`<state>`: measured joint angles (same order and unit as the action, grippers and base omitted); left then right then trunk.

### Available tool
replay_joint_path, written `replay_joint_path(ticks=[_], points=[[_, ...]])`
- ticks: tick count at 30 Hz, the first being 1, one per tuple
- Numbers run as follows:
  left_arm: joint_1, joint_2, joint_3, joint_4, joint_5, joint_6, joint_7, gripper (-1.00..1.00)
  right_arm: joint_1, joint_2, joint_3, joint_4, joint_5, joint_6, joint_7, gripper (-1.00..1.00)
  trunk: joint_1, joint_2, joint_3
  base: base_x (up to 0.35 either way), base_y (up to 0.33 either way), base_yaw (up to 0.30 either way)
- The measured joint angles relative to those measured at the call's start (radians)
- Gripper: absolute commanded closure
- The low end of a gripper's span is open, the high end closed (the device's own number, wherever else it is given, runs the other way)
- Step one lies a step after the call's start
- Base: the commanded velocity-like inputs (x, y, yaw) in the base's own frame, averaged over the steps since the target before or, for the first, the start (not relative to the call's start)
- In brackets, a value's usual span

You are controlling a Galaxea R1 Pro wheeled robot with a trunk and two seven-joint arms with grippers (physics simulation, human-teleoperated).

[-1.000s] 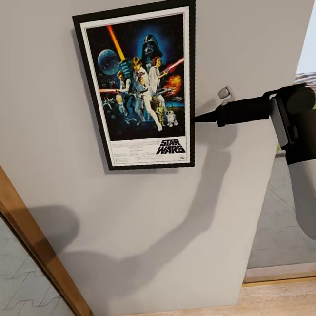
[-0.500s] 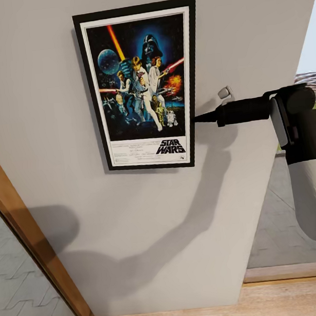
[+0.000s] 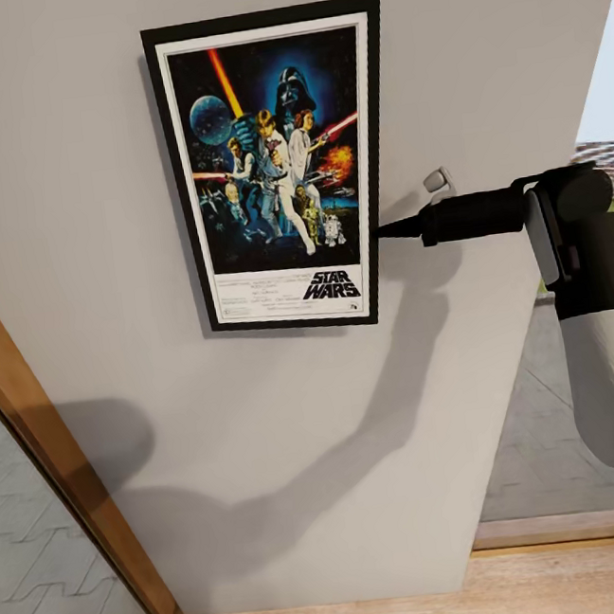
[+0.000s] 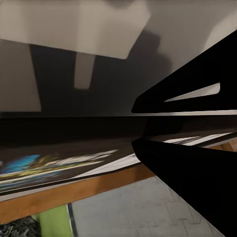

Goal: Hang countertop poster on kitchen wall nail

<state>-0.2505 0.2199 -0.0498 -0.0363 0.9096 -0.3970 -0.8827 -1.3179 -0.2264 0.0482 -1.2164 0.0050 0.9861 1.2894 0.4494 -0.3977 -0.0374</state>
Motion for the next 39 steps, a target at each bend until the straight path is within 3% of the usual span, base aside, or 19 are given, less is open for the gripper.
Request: replay_joint_path(ticks=[8, 12, 15, 39], points=[[0.000, -0.001, 0.000, 0.000, 0.000, 0.000, 0.000, -1.00, 0.000, 0.000, 0.000, 0.000, 0.000, 0.000, 0.000, 1.00, 0.000, 0.000, 0.000, -0.021, 0.000, 0.000], [0.000, 0.000, 0.000, 0.000, 0.000, 0.000, 0.000, -1.00, 0.000, -0.001, -0.001, 0.000, -0.059, 0.001, 0.004, 1.00, 0.000, 0.000, 0.000, -0.068, 0.000, 0.000], [0.000, 0.000, 0.000, 0.000, 0.000, 0.000, 0.000, -1.00, 0.005, -0.001, -0.001, 0.000, -0.069, -0.001, 0.004, 1.00, 0.000, 0.000, 0.000, -0.007, 0.000, 0.000], [0.000, 0.001, 0.000, 0.000, 0.000, 0.000, 0.000, -1.00, 0.059, -0.001, 0.001, -0.002, -0.069, -0.004, 0.002, 1.00, 0.000, 0.000, 0.000, 0.000, 0.000, 0.000]])
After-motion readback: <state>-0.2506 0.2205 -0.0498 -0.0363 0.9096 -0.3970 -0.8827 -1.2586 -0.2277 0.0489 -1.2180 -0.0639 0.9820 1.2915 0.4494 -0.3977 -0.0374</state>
